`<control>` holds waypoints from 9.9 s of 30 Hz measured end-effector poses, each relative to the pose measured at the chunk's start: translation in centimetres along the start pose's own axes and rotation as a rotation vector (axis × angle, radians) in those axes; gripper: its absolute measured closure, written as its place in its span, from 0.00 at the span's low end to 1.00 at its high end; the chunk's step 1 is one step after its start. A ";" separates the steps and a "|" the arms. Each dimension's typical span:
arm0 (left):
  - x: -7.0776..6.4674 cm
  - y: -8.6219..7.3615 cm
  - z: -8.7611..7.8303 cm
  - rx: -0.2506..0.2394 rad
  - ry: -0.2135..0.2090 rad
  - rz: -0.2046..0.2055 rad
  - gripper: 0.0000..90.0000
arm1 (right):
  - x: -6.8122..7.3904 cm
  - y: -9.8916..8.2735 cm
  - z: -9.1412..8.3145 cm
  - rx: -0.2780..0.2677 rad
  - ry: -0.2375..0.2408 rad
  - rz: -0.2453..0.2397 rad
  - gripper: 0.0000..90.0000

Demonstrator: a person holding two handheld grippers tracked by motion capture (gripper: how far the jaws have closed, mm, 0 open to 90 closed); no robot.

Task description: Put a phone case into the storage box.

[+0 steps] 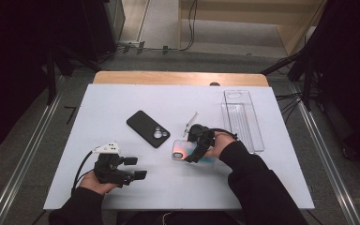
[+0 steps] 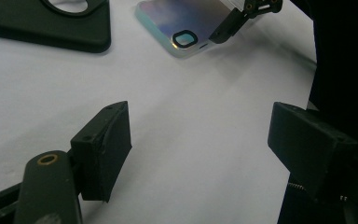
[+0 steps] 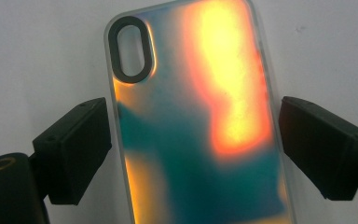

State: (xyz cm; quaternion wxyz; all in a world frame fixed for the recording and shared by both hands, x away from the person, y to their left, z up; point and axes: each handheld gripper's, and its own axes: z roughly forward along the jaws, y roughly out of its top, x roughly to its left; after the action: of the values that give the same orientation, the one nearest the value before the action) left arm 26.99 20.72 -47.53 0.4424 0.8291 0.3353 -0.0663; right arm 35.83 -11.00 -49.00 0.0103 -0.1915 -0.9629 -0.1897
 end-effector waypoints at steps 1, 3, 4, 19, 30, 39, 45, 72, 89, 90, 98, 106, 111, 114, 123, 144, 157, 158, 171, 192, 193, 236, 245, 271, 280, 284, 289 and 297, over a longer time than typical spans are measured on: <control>0.0 0.0 0.0 -0.002 -0.001 0.001 0.24 | 0.0 0.0 0.1 -0.003 -0.006 -0.010 0.10; 0.0 0.0 0.0 -0.002 -0.001 0.001 0.25 | 0.0 0.0 0.1 -0.001 -0.005 -0.017 0.10; 0.0 0.0 0.0 -0.003 0.000 0.000 0.24 | 0.2 0.0 0.1 0.005 -0.015 -0.024 0.10; 0.0 0.0 0.0 0.000 0.001 0.000 0.24 | 0.8 -0.2 0.3 0.014 -0.072 -0.096 0.13; 0.0 0.0 0.0 0.001 0.000 -0.001 0.25 | 0.7 -0.3 0.2 0.005 -0.064 -0.124 0.16; 0.0 0.0 0.0 0.000 0.000 -0.001 0.24 | 0.9 -0.3 0.1 0.011 -0.045 -0.129 0.16; 0.0 0.0 0.0 -0.002 0.000 -0.003 0.25 | 0.9 -0.2 -0.4 -0.010 -0.042 -0.112 0.16; -0.6 2.6 -0.6 -0.076 -0.031 -0.078 0.24 | 3.0 -1.7 -4.9 -0.368 -0.018 0.258 0.16; -1.2 7.4 0.1 -0.098 0.036 -0.030 0.24 | 4.8 -3.1 -4.8 -0.516 -0.167 0.431 0.16; -1.3 7.7 0.1 -0.105 0.039 -0.027 0.24 | 4.8 -3.1 -4.8 -0.516 -0.167 0.431 0.16; -1.8 10.2 0.9 -0.116 0.027 -0.054 0.24 | 5.5 -3.1 -4.5 -0.564 -0.223 0.476 0.16; -2.2 11.7 2.2 -0.101 0.040 -0.072 0.25 | 6.1 -3.0 -4.4 -0.608 -0.253 0.480 0.16; -2.5 12.5 2.8 -0.094 0.063 -0.066 0.25 | 6.5 -2.8 -4.1 -0.626 -0.270 0.476 0.16; -2.6 13.0 3.3 -0.089 0.065 -0.070 0.25 | 6.6 -2.8 -4.0 -0.639 -0.272 0.478 0.16; -2.7 13.8 4.9 -0.086 0.075 -0.094 0.29 | 7.1 -2.7 -3.6 -0.673 -0.288 0.481 0.16; -2.5 14.0 6.6 -0.074 0.028 -0.183 0.81 | 7.6 -2.4 -3.3 -0.725 -0.285 0.470 0.16; -1.9 13.8 6.3 -0.102 -0.097 -0.277 0.90 | 7.7 -2.3 -3.3 -0.743 -0.304 0.432 0.16; -2.0 13.8 6.3 -0.105 -0.105 -0.283 0.90 | 7.7 -2.3 -3.3 -0.741 -0.297 0.430 0.16; -3.0 14.3 4.9 -0.123 -0.083 -0.219 0.91 | 7.8 -2.8 -4.2 -0.763 -0.275 0.334 0.08; -5.8 14.3 4.3 -0.209 0.065 0.028 0.90 | 9.7 -4.7 -5.0 -0.797 -0.267 0.371 0.00; -5.9 14.3 4.4 -0.207 0.067 0.027 0.90 | 10.0 -4.8 -4.8 -0.801 -0.269 0.382 0.00; -6.3 14.3 5.6 -0.183 0.024 -0.061 0.90 | 7.9 -0.2 -5.7 -0.791 -0.362 0.396 0.16; -6.2 14.4 5.2 -0.209 0.002 -0.066 0.76 | 8.0 -0.3 -6.0 -0.792 -0.375 0.383 0.16; -4.7 12.7 2.9 -0.160 0.027 0.064 0.33 | 5.0 -3.9 -7.2 -0.760 -0.214 0.410 0.16; -3.3 10.9 2.7 -0.112 0.008 0.134 0.33 | 3.9 -4.8 -8.7 -0.762 -0.114 0.372 0.16; -2.9 10.0 2.5 -0.111 -0.005 0.148 0.32 | 3.7 -5.3 -9.5 -0.763 -0.092 0.332 0.16; -2.5 8.8 2.3 -0.106 -0.010 0.161 0.33 | 3.7 -5.4 -10.0 -0.733 -0.067 0.301 0.16; -2.3 6.9 2.0 -0.107 -0.014 0.170 0.33 | 3.3 -6.0 -11.0 -0.715 -0.057 0.316 0.16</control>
State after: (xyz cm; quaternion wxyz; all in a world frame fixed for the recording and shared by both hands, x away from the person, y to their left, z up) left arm 29.87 15.40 -43.00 0.4925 0.8293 0.2637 -0.0162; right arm 29.97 -18.95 -40.66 -0.0546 -0.3343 -0.7945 -0.5040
